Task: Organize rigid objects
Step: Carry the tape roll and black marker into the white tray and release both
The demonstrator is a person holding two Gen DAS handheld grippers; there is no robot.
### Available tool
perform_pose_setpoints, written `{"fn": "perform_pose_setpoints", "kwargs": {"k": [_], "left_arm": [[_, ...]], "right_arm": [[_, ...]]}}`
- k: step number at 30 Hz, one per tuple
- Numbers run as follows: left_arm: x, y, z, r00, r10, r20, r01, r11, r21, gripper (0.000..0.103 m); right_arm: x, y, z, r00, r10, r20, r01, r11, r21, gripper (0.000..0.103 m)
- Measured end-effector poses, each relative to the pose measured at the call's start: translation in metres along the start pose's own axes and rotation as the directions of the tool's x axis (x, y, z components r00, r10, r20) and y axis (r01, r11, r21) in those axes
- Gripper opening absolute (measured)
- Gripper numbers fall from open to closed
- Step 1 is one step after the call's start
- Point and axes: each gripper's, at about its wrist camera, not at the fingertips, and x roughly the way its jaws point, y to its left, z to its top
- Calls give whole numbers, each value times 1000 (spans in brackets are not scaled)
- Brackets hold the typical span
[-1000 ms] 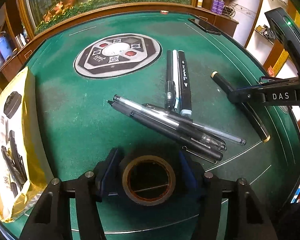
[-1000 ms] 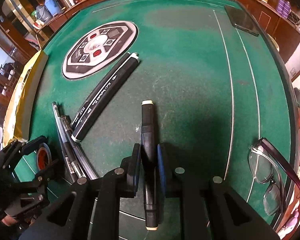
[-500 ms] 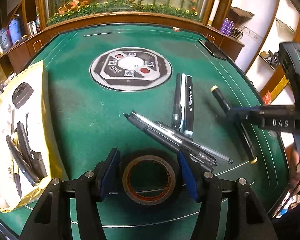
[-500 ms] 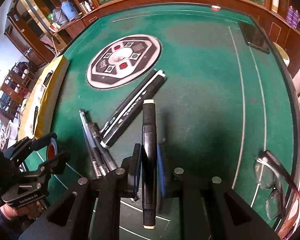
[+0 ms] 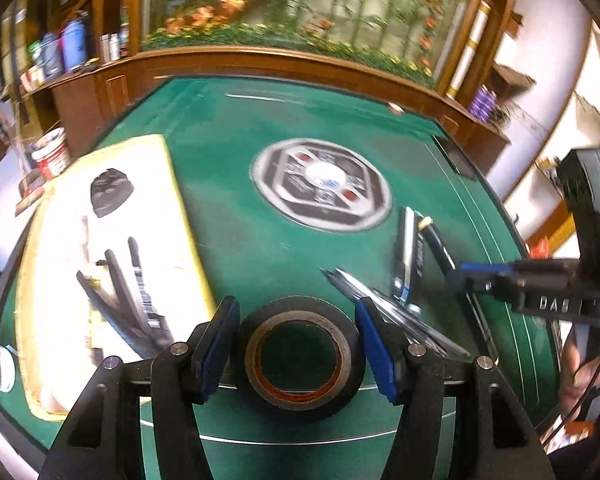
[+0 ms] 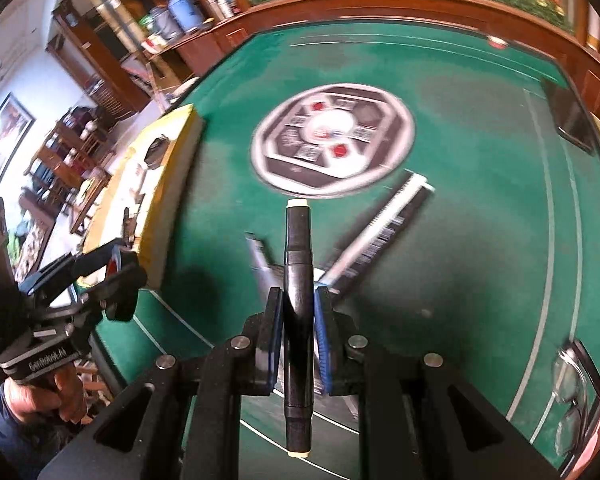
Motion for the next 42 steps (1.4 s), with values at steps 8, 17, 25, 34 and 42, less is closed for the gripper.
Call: {"fn": "perform_pose_setpoints", "kwargs": {"k": [8, 17, 25, 34, 42], "left_arm": [[-15, 69, 8, 997, 72, 20, -69, 990, -119, 64], [8, 134, 10, 993, 116, -20, -117, 962, -246, 64], [23, 150, 6, 992, 121, -44, -129, 958, -255, 64], [22, 149, 2, 987, 161, -24, -162, 965, -204, 64], [20, 154, -1, 984, 176, -19, -177, 967, -184, 64]], "right_arm": [[24, 71, 37, 993, 114, -32, -117, 990, -79, 15], [83, 153, 104, 986, 157, -60, -164, 976, -143, 15], [141, 202, 143, 992, 98, -82, -114, 968, -224, 15], [194, 218, 157, 982, 84, -168, -120, 969, -216, 15], [205, 227, 158, 979, 79, -189, -121, 968, -222, 15]]}}
